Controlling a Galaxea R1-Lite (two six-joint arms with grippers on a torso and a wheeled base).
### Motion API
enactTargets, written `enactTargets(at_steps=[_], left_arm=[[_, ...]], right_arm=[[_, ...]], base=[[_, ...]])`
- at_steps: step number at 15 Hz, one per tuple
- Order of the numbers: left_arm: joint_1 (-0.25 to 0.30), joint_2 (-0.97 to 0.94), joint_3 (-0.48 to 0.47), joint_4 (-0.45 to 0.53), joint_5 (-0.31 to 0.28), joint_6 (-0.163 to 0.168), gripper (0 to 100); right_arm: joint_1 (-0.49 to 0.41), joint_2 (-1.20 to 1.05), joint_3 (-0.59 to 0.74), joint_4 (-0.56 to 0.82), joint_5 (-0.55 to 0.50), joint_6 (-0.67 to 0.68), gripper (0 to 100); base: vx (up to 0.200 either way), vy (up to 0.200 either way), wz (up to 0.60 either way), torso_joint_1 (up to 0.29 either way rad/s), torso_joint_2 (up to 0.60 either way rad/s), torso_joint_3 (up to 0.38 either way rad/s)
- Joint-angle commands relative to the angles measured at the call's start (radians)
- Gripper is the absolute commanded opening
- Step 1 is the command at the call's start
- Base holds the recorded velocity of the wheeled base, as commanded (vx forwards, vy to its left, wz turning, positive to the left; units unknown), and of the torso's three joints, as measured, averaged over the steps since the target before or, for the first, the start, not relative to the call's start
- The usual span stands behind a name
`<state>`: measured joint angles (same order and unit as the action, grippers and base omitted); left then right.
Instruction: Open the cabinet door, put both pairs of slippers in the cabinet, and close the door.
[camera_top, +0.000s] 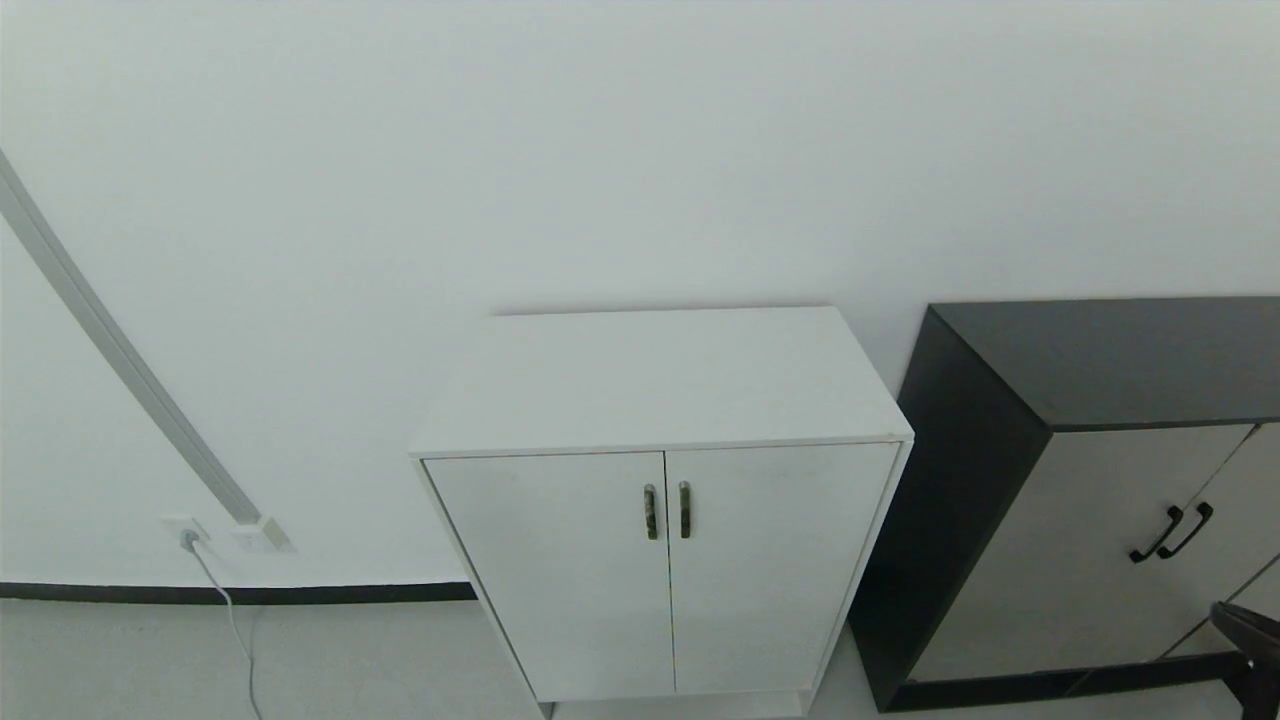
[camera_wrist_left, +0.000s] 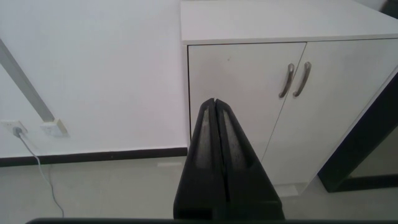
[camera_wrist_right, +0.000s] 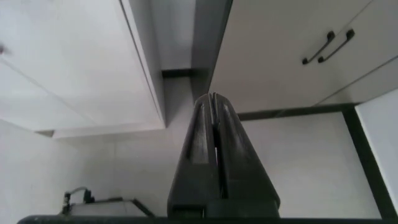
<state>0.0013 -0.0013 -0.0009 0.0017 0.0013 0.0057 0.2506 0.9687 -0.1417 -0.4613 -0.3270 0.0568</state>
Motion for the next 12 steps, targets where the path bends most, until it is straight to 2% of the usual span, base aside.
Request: enactTargets(at_steps=[1, 5, 11, 12], left_arm=[[0.0, 0.001, -0.001, 0.0, 0.0, 0.0, 0], [0.0, 0.001, -0.001, 0.0, 0.0, 0.0, 0], [0.0, 0.001, -0.001, 0.0, 0.0, -0.001, 0], [0.0, 0.001, -0.001, 0.0, 0.0, 0.0, 0]], right_arm=[[0.001, -0.159, 0.014, 0.075, 0.032, 0.0, 0], [0.001, -0.285, 0.06, 0.174, 0.062, 0.001, 0], [0.001, -0.421, 0.142, 0.191, 0.089, 0.001, 0], [0.002, -0.476, 0.142, 0.282, 0.112, 0.001, 0]], base=[[0.0, 0.0, 0.0, 0.0, 0.0, 0.0], [0.0, 0.0, 0.0, 0.0, 0.0, 0.0], [0.0, 0.0, 0.0, 0.0, 0.0, 0.0], [0.0, 0.0, 0.0, 0.0, 0.0, 0.0]])
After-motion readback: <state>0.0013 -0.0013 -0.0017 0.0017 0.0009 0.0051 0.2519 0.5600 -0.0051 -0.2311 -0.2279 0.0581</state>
